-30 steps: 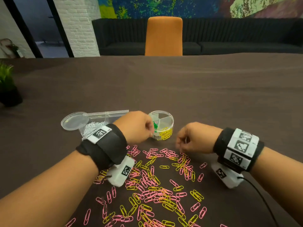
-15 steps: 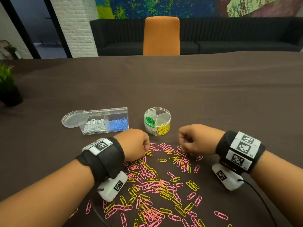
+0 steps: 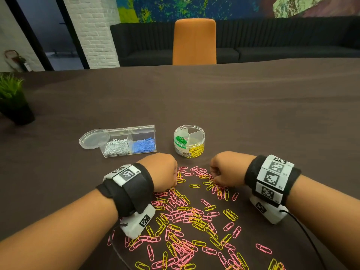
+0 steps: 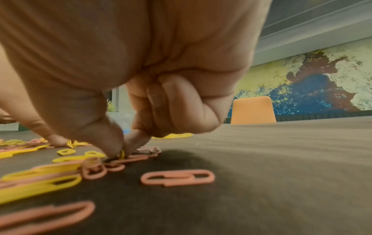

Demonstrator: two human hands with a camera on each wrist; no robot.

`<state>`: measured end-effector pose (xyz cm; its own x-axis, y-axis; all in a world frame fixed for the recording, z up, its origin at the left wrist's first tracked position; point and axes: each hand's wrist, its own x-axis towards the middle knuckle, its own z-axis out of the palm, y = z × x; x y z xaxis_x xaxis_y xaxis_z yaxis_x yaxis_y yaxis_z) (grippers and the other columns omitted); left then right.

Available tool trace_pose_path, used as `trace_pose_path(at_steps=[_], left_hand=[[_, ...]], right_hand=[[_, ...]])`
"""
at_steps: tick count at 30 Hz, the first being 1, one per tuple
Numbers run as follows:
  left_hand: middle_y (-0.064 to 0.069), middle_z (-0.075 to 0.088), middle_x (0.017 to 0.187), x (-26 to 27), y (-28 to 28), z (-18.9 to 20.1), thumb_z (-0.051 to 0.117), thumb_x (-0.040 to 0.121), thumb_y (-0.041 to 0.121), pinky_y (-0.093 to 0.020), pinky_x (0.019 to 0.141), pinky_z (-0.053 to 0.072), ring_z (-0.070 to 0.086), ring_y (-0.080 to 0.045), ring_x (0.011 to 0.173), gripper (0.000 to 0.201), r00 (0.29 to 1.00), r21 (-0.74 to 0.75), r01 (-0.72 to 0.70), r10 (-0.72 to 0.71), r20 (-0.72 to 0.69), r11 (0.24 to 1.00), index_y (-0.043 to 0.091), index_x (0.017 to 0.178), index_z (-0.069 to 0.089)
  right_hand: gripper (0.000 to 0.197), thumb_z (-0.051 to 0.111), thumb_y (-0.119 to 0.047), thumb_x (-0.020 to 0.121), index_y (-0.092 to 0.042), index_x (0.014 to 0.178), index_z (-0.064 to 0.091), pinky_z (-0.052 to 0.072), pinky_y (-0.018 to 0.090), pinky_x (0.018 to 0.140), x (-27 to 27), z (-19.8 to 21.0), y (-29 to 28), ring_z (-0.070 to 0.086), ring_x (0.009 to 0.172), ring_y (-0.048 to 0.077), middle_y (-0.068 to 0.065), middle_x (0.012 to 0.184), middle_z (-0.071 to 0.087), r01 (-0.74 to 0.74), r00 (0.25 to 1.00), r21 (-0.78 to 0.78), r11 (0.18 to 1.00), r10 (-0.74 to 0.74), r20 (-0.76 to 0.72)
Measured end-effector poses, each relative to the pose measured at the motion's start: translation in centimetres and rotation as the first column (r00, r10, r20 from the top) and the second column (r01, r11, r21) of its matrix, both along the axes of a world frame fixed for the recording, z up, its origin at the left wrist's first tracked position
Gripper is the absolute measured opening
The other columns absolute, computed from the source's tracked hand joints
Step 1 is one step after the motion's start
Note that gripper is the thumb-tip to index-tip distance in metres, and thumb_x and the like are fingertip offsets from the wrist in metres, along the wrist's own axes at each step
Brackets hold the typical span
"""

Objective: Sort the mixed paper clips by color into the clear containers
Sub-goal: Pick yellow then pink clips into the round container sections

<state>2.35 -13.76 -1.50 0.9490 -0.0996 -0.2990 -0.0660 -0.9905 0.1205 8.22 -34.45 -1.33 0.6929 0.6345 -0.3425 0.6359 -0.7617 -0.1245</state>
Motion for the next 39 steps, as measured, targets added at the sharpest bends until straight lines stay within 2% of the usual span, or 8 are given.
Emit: trace_pose_path(at_steps=[7, 14, 20, 24, 30, 34, 36, 39], left_hand=[[0.002, 0.068, 0.079, -0.3, 1.8, 0.4, 0.065, 0.088, 0.017, -0.022, 0.061, 0.047, 0.062, -0.012, 0.070, 0.008, 0.991, -0.303, -0.137, 0.131, -0.038, 0.943, 0.024, 0.092, 0.063], [-0.010, 0.059, 0.074, 0.6, 2.2, 0.8, 0.043, 0.089, -0.001, -0.023, 0.047, 0.043, 0.055, -0.015, 0.057, 0.023, 0.827, -0.741, -0.540, 0.415, -0.379, 0.399, 0.006, 0.084, 0.065], [0.002, 0.060, 0.073, 1.1, -0.4, 0.6, 0.066, 0.086, 0.046, -0.027, 0.061, 0.045, 0.055, -0.014, 0.067, 0.031, 0.984, -0.189, -0.170, 0.156, -0.090, 0.967, 0.017, 0.078, 0.065], [-0.001, 0.062, 0.077, 1.3, -1.2, 0.1, 0.063, 0.087, 0.052, -0.029, 0.061, 0.044, 0.059, -0.018, 0.074, 0.038, 0.997, 0.114, -0.074, 0.077, -0.026, 0.991, 0.015, 0.083, 0.065], [-0.011, 0.062, 0.086, 2.0, 0.6, 1.6, 0.048, 0.093, 0.024, -0.032, 0.064, 0.048, 0.060, -0.026, 0.076, 0.022, 0.973, -0.176, -0.188, 0.160, -0.166, 0.966, 0.006, 0.095, 0.061], [-0.005, 0.047, 0.066, 1.8, 3.2, 0.9, 0.046, 0.061, 0.010, -0.022, 0.043, 0.031, 0.037, -0.015, 0.048, 0.011, 0.807, -0.801, -0.588, 0.155, -0.570, 0.113, 0.016, 0.070, 0.043], [-0.007, 0.049, 0.071, 1.9, 3.7, 0.4, 0.043, 0.063, 0.001, -0.022, 0.045, 0.036, 0.041, -0.014, 0.051, 0.020, 0.805, -0.811, -0.584, 0.106, -0.584, -0.041, 0.014, 0.078, 0.049], [-0.003, 0.052, 0.069, 2.3, 2.6, 0.3, 0.050, 0.084, 0.005, -0.024, 0.050, 0.036, 0.043, -0.014, 0.055, 0.015, 0.888, -0.791, -0.461, 0.193, -0.419, 0.404, 0.013, 0.086, 0.063]], right_hand=[[0.009, 0.061, -0.019, 0.087, -0.015, 0.080, 0.057, 0.050, 0.031, 0.065, 0.6, 0.6, -2.0, 0.053, 0.064, 0.008, -0.004, 0.076, 0.061, 0.110, 0.976, 0.241, 0.964, -0.059, -0.210], [0.025, 0.044, 0.014, 0.077, -0.008, 0.086, 0.052, 0.039, 0.018, 0.037, 0.7, 0.7, -1.7, 0.050, 0.043, 0.013, 0.014, 0.073, 0.065, 0.478, 0.643, 0.484, 0.733, 0.084, -0.761], [0.007, 0.053, -0.014, 0.090, -0.018, 0.086, 0.057, 0.046, 0.027, 0.059, 0.7, 1.0, 0.9, 0.051, 0.066, 0.014, -0.001, 0.079, 0.057, 0.173, 0.957, 0.232, 0.957, -0.108, -0.269], [0.014, 0.057, -0.029, 0.091, -0.019, 0.098, 0.065, 0.054, 0.033, 0.077, 0.0, -0.1, 2.6, 0.060, 0.088, 0.020, 0.001, 0.096, 0.065, -0.013, 0.995, -0.030, 0.999, 0.016, 0.096], [0.010, 0.057, -0.026, 0.087, -0.017, 0.089, 0.062, 0.051, 0.031, 0.069, 0.0, 0.0, 2.1, 0.058, 0.078, 0.018, 0.001, 0.088, 0.063, -0.001, 0.999, 0.005, 1.000, 0.001, 0.041], [0.013, 0.051, -0.008, 0.089, -0.017, 0.081, 0.048, 0.038, 0.024, 0.047, 1.1, 0.6, 0.8, 0.046, 0.050, 0.012, 0.002, 0.074, 0.066, 0.330, 0.896, 0.404, 0.853, -0.147, -0.420], [0.019, 0.043, 0.004, 0.087, -0.013, 0.092, 0.050, 0.032, 0.020, 0.041, 1.4, 1.0, 0.6, 0.041, 0.042, 0.013, 0.008, 0.072, 0.067, 0.504, 0.760, 0.455, 0.734, -0.128, -0.637], [0.021, 0.046, -0.001, 0.090, -0.017, 0.093, 0.060, 0.036, 0.023, 0.048, 1.1, 1.1, 1.3, 0.047, 0.048, 0.009, 0.001, 0.072, 0.063, 0.390, 0.847, 0.417, 0.821, -0.141, -0.513]])
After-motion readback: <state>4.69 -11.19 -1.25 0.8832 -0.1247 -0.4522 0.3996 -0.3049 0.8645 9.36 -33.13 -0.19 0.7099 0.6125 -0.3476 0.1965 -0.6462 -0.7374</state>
